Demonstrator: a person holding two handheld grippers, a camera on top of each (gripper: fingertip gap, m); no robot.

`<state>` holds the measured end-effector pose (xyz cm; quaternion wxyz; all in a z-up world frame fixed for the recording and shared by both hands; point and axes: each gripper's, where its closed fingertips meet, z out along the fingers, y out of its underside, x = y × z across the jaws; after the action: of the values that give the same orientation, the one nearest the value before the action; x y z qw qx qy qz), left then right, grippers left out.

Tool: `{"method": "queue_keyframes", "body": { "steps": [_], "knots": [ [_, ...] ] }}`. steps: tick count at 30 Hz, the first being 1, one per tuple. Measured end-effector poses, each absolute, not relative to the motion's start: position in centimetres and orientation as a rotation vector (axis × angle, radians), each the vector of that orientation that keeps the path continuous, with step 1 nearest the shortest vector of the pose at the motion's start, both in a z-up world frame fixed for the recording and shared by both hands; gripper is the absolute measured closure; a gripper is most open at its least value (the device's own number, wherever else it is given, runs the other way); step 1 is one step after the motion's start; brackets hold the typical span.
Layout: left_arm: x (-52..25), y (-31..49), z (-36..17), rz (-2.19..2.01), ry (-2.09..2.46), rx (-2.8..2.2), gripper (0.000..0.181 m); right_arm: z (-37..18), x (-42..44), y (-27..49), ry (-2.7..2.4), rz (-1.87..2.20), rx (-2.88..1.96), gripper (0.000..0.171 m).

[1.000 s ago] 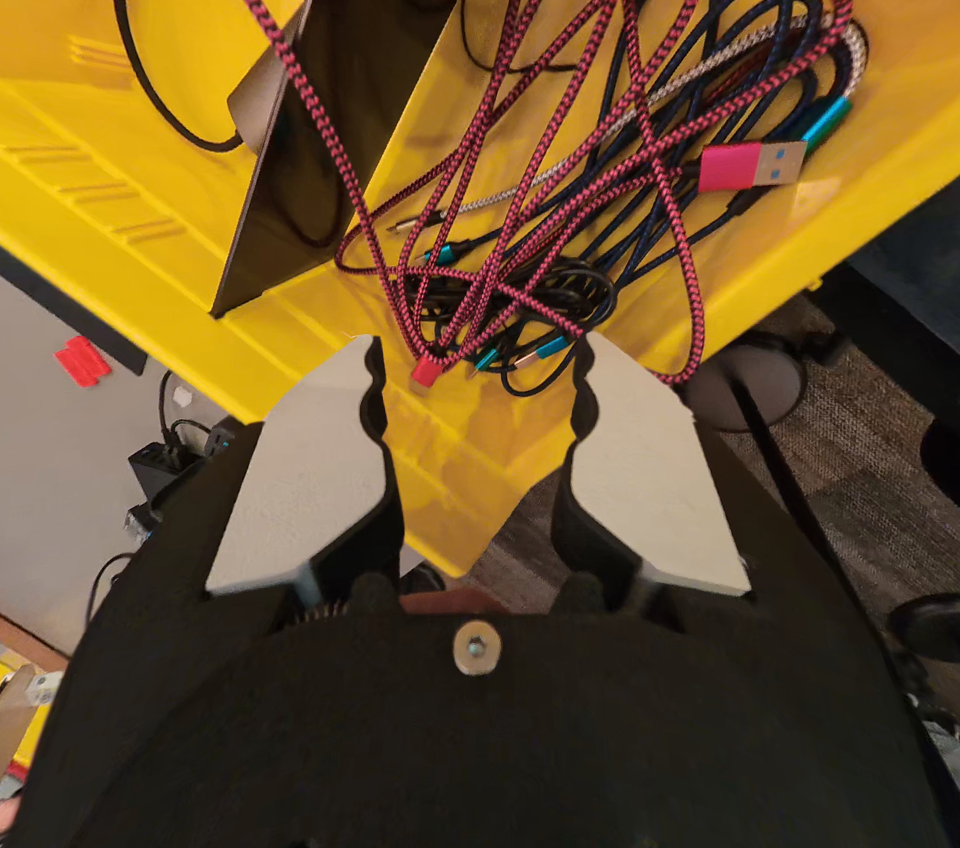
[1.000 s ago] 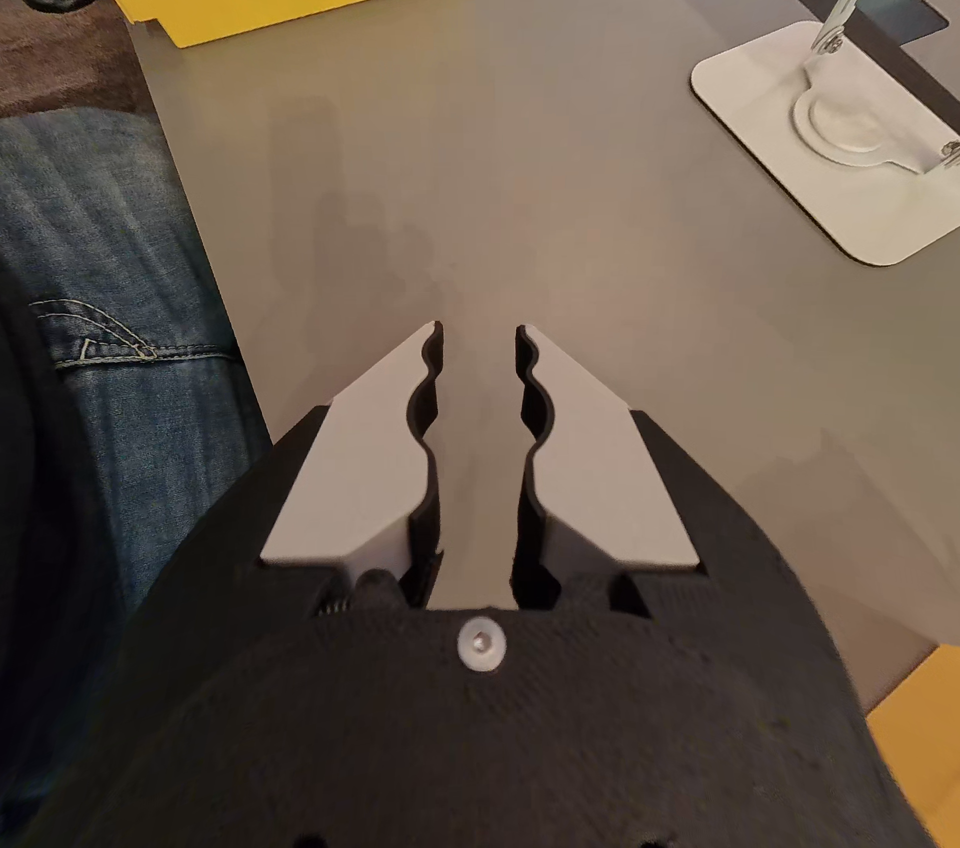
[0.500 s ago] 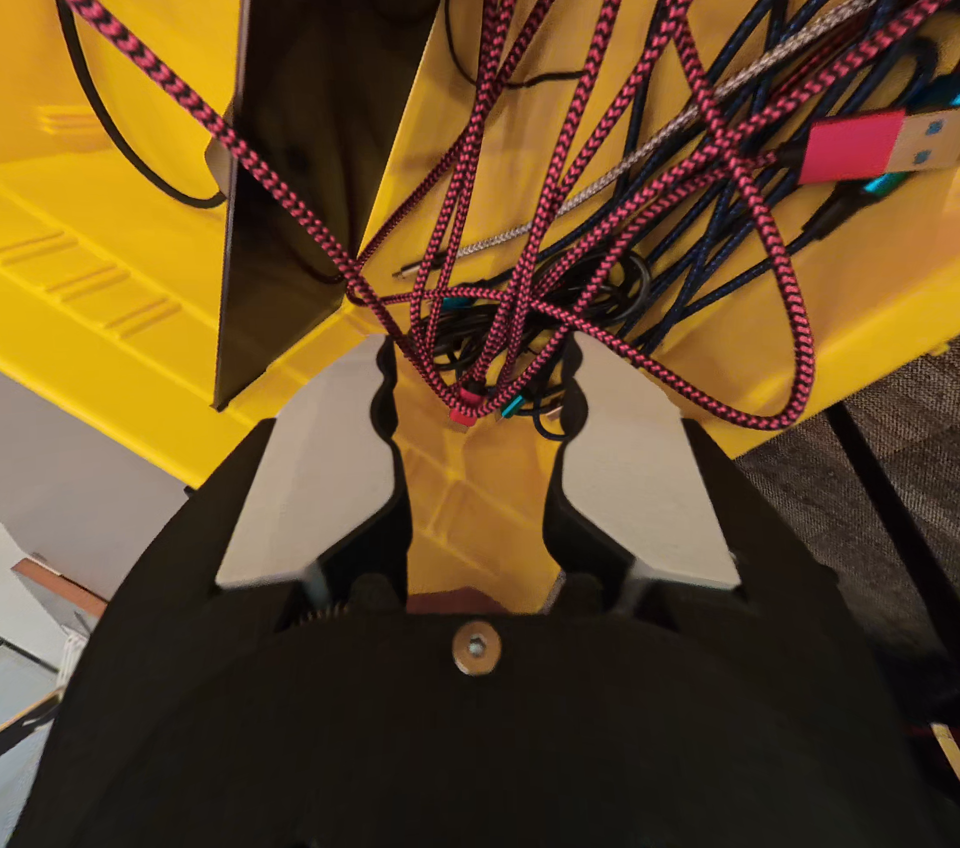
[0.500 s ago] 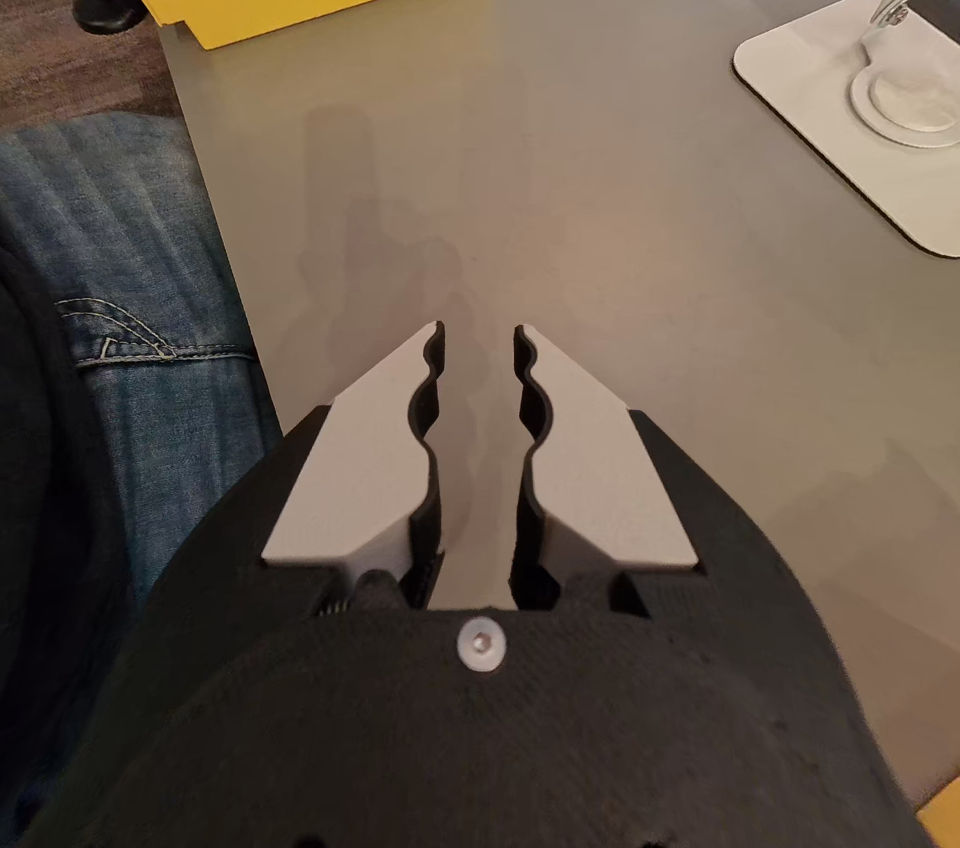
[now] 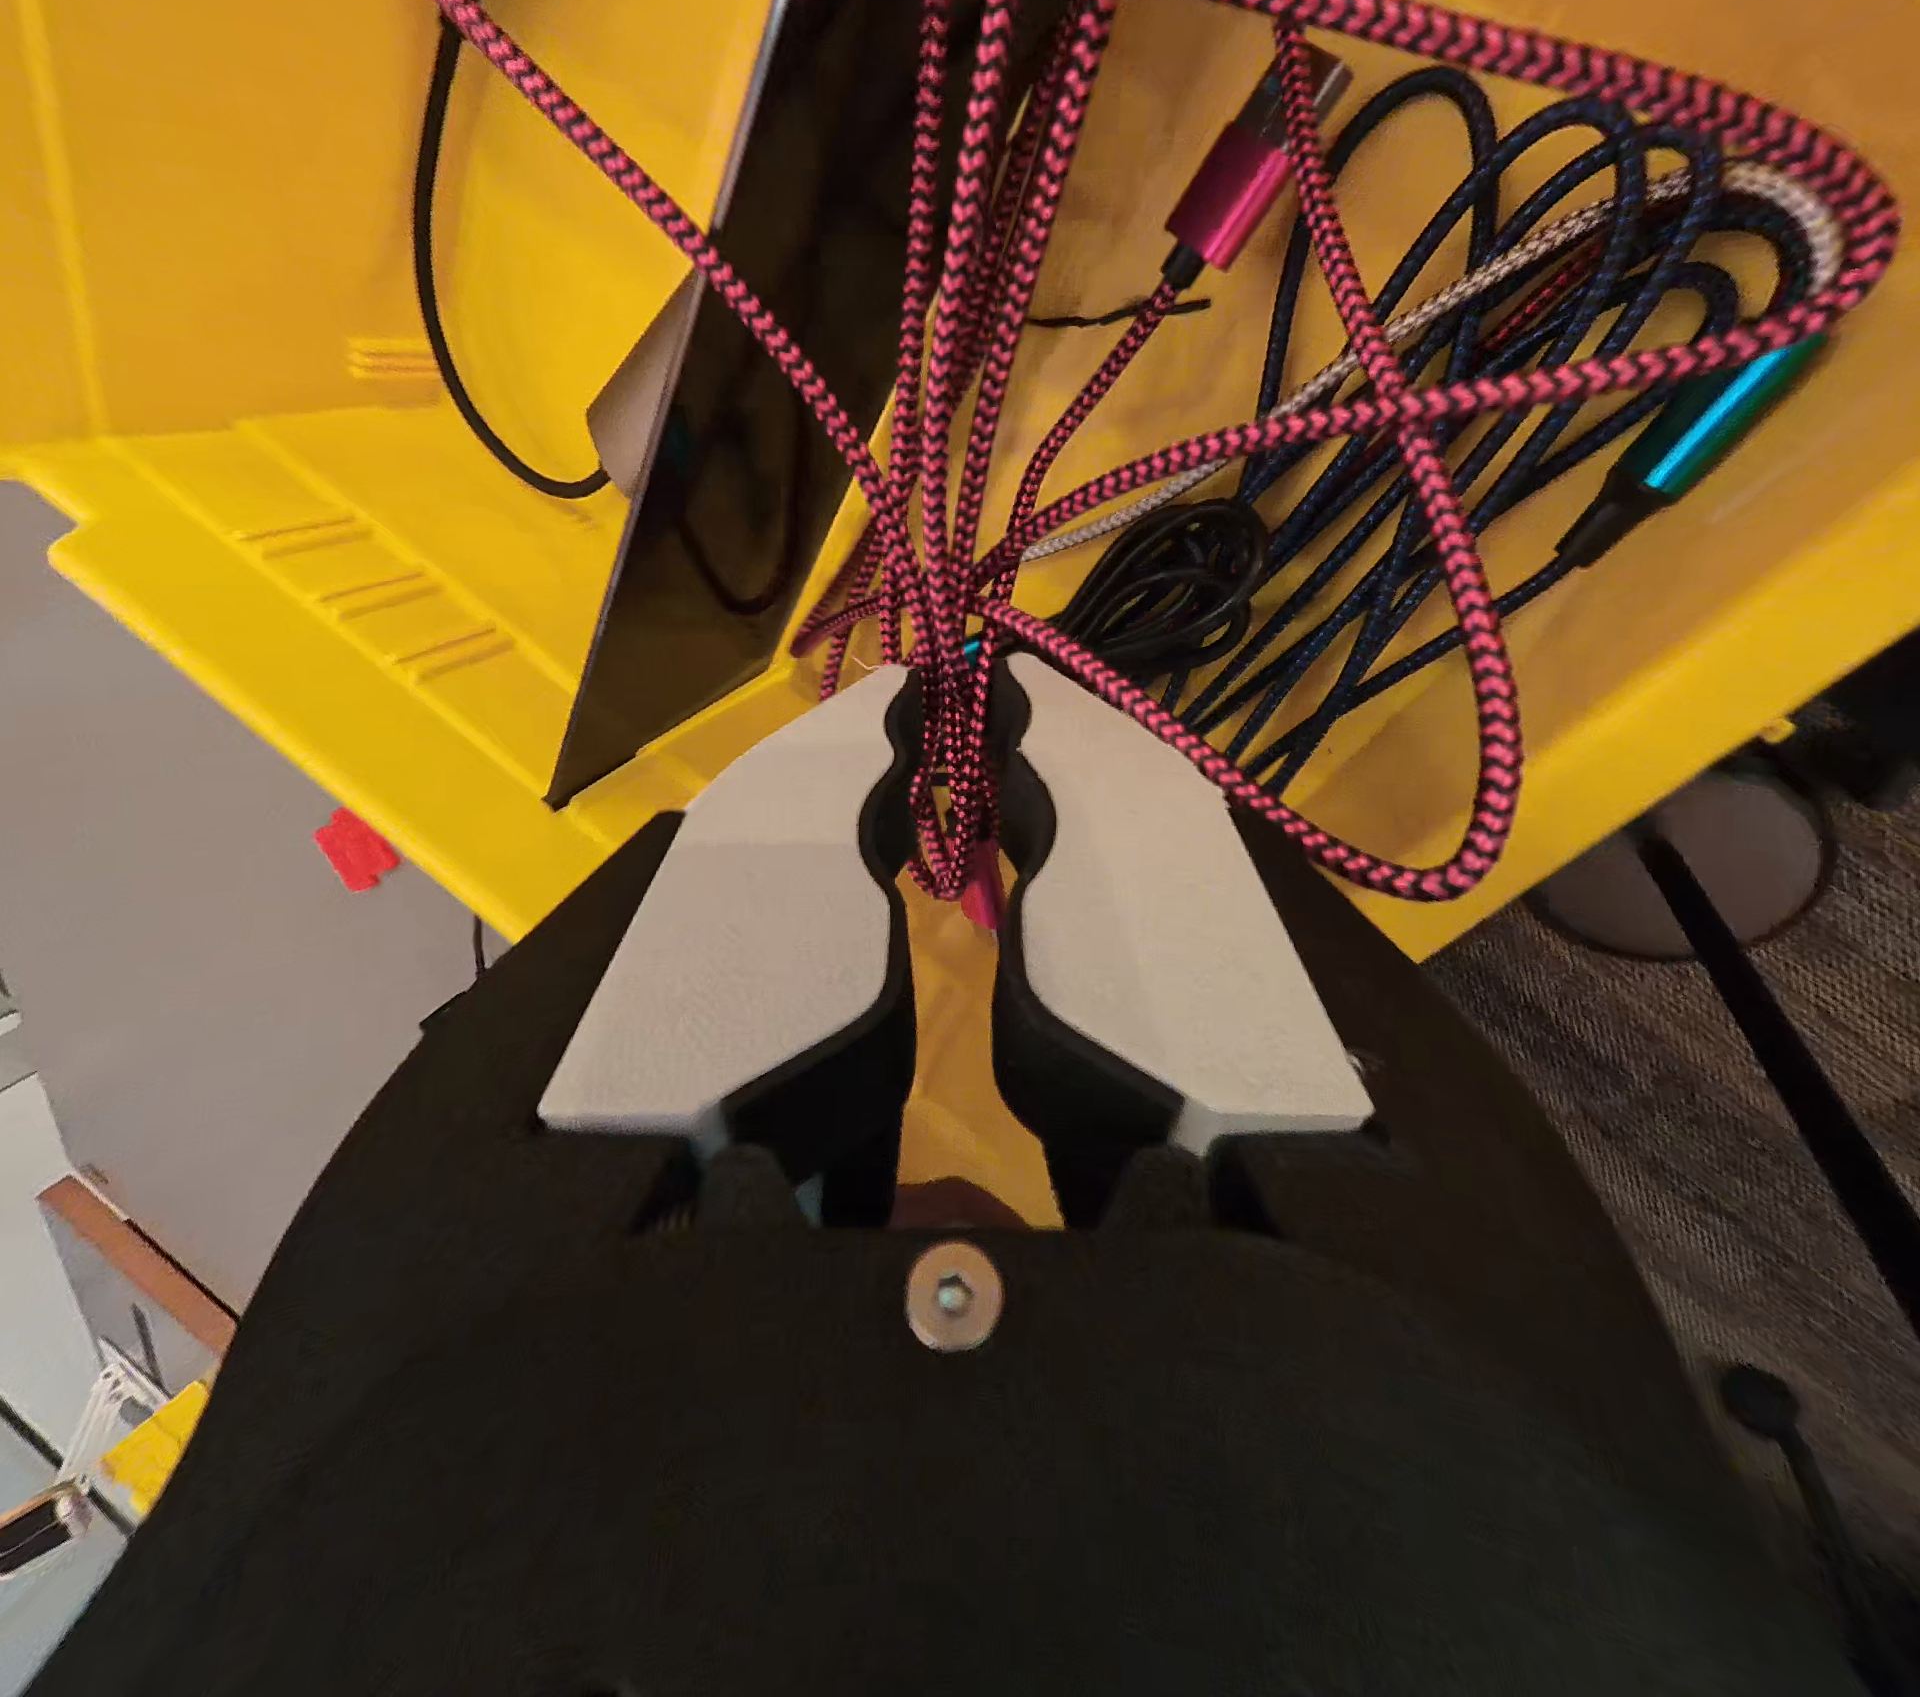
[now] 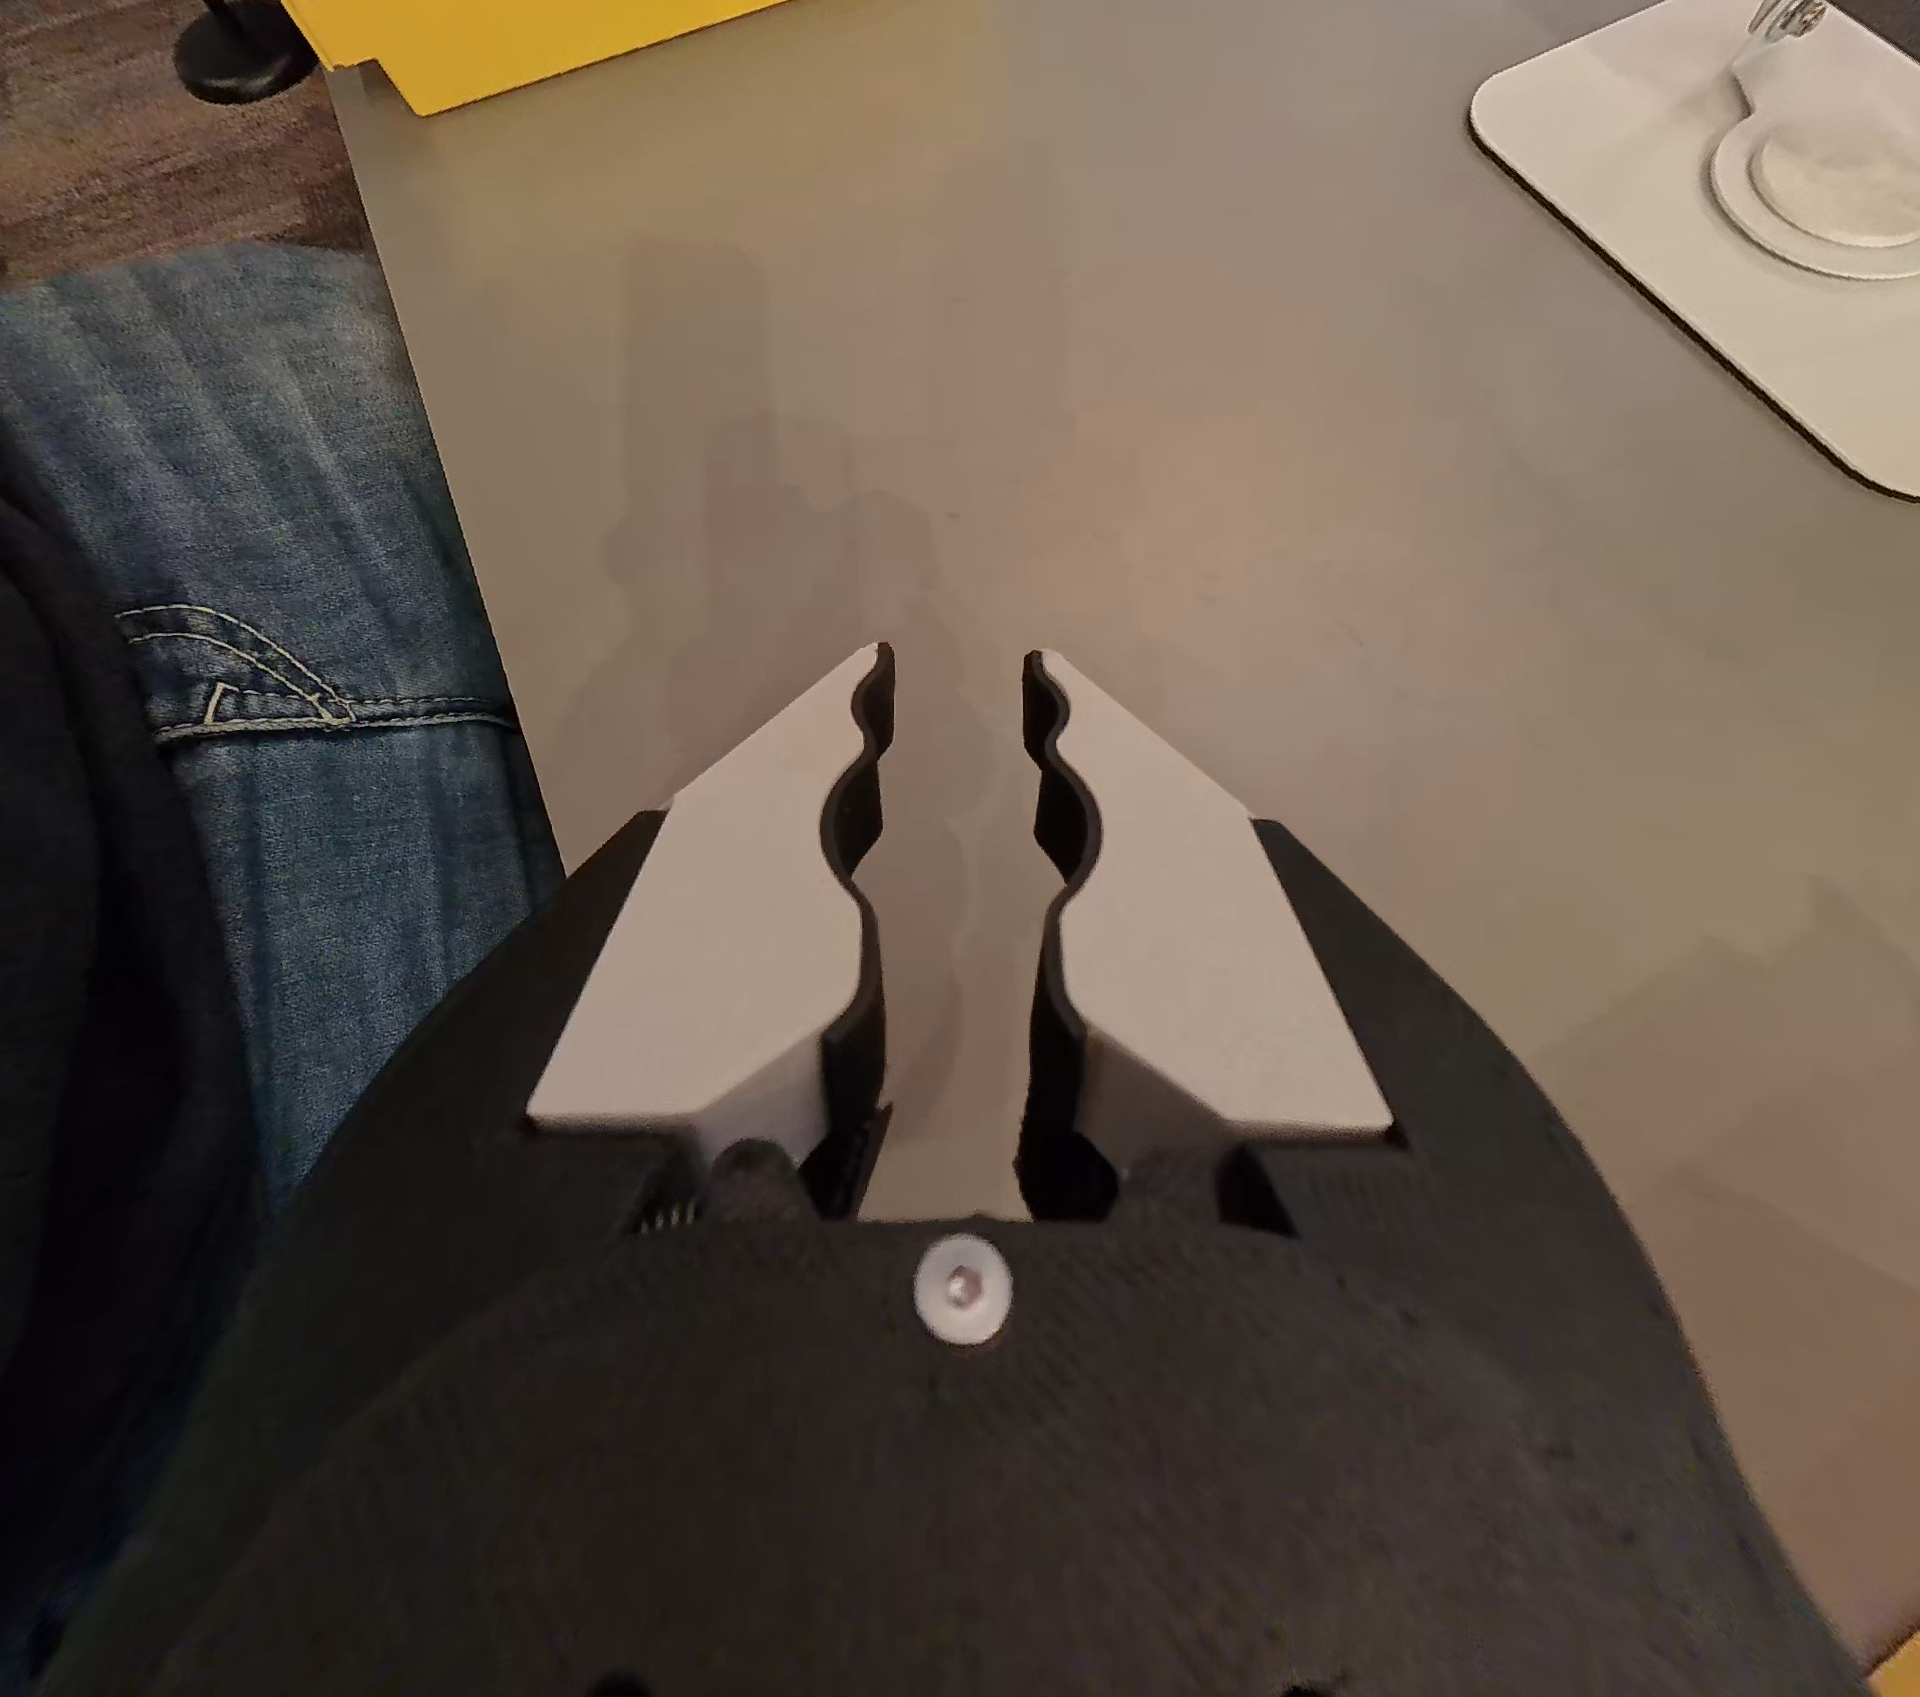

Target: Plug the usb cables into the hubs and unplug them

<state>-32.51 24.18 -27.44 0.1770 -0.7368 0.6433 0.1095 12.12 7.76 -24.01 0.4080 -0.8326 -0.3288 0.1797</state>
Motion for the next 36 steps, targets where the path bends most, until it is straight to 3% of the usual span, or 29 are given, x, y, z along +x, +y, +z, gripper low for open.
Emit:
{"method": "queue_keyframes", "body": {
  "steps": [9,16,21,27,32,36],
  "knots": [
    [-32.8,24.0,-23.6,0.309,1.69,-2.0,0.177,-24.4,12.4,7.9,-0.813,0.455,-2.102,0.149],
    [-32.9,23.4,-24.4,0.254,1.695,-2.036,0.177,-25.1,12.4,8.0,-0.808,0.462,-2.109,0.15],
    [-33.2,23.1,-24.6,0.157,1.698,-2.125,0.15,-25.3,12.7,7.9,-0.803,0.456,-2.12,0.15],
    [-30.5,27.6,-20.5,0.128,1.658,-2.003,0.144,-25.5,12.7,8.0,-0.8,0.461,-2.126,0.15],
    [-28.9,33.2,-23.3,0.301,1.881,-1.973,0.158,-25.9,12.5,8.0,-0.805,0.468,-2.135,0.15],
    [-29.1,34.7,-26.6,0.368,2.172,-2.014,0.151,-26.3,12.9,8.0,-0.791,0.469,-2.151,0.15]
  ]
}}
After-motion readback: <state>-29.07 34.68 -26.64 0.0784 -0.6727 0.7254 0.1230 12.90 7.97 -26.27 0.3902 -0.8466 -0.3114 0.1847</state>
